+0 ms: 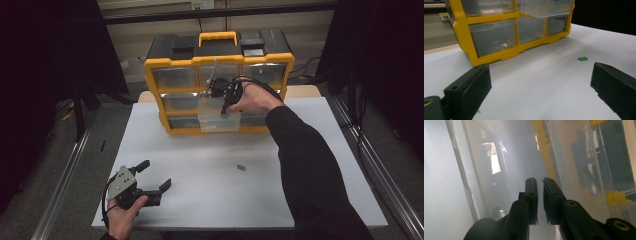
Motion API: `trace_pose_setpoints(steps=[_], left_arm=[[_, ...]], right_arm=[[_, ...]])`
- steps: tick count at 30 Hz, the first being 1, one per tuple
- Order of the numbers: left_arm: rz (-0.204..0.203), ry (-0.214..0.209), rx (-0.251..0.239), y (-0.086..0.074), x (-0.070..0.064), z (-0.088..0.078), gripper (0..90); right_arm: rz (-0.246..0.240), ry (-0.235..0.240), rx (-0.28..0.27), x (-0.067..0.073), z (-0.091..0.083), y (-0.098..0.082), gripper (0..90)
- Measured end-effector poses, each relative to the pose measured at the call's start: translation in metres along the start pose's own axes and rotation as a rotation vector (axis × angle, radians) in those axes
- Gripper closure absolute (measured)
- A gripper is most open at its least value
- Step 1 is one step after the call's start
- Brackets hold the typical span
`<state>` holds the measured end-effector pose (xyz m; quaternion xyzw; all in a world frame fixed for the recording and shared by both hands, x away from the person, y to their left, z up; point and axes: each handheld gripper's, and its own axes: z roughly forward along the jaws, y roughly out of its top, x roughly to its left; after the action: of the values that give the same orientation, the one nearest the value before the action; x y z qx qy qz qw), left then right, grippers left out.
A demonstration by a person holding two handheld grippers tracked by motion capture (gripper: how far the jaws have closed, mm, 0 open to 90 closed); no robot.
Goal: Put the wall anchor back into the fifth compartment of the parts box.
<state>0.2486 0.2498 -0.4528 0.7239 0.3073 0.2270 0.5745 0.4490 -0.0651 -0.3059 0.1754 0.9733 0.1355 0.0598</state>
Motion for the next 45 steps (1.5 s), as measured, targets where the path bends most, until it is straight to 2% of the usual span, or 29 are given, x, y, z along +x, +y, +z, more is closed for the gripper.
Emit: trace_pose_setpoints(steps=[10,12,13,20,21,22,25,26,30,35,36,40,45], left_arm=[[0.001,0.0,0.0,0.0,0.0,0.0,3.1],[0.0,-0.001,0.0,0.0,0.0,0.0,3.1],[-0.002,-0.002,-0.002,0.0,-0.001,0.0,3.1],[-0.002,0.005,0.002,0.0,-0.001,0.0,3.1],[0.0,0.004,0.003,0.0,-0.001,0.0,3.1],[-0.002,0.005,0.001,0.0,-0.001,0.0,3.1],[-0.002,-0.001,-0.001,0.0,0.0,0.0,3.1],[-0.005,-0.001,-0.003,0.0,-0.001,0.0,3.1],[0.001,0.004,0.002,0.0,-0.001,0.0,3.1],[-0.002,0.005,0.001,0.0,-0.001,0.0,3.1],[0.0,0.004,0.002,0.0,-0.001,0.0,3.1],[0.0,0.004,0.003,0.0,-0.001,0.0,3.1],[0.0,0.005,0.003,0.0,-0.001,0.0,3.1]], right_arm=[[0.023,-0.016,-0.011,-0.001,-0.008,-0.003,77.9],[0.022,-0.015,-0.025,-0.002,-0.011,-0.004,77.0],[0.037,-0.015,-0.034,-0.001,-0.013,-0.004,76.3],[0.037,-0.031,-0.046,0.001,-0.017,-0.005,71.5],[0.025,-0.032,-0.046,0.001,-0.017,-0.005,71.4],[0.035,-0.029,-0.044,0.002,-0.018,-0.005,70.9],[0.052,-0.031,-0.072,0.003,-0.022,-0.005,69.3],[0.036,-0.029,-0.077,0.002,-0.024,-0.005,69.3],[0.044,-0.042,-0.087,0.001,-0.031,-0.006,67.7],[0.081,-0.048,-0.141,0.001,-0.04,-0.009,64.0],[0.068,-0.046,-0.152,0.001,-0.042,-0.01,63.6],[0.09,-0.043,-0.19,0.003,-0.05,-0.011,59.2],[0.089,-0.036,-0.213,0.007,-0.057,-0.013,47.4]])
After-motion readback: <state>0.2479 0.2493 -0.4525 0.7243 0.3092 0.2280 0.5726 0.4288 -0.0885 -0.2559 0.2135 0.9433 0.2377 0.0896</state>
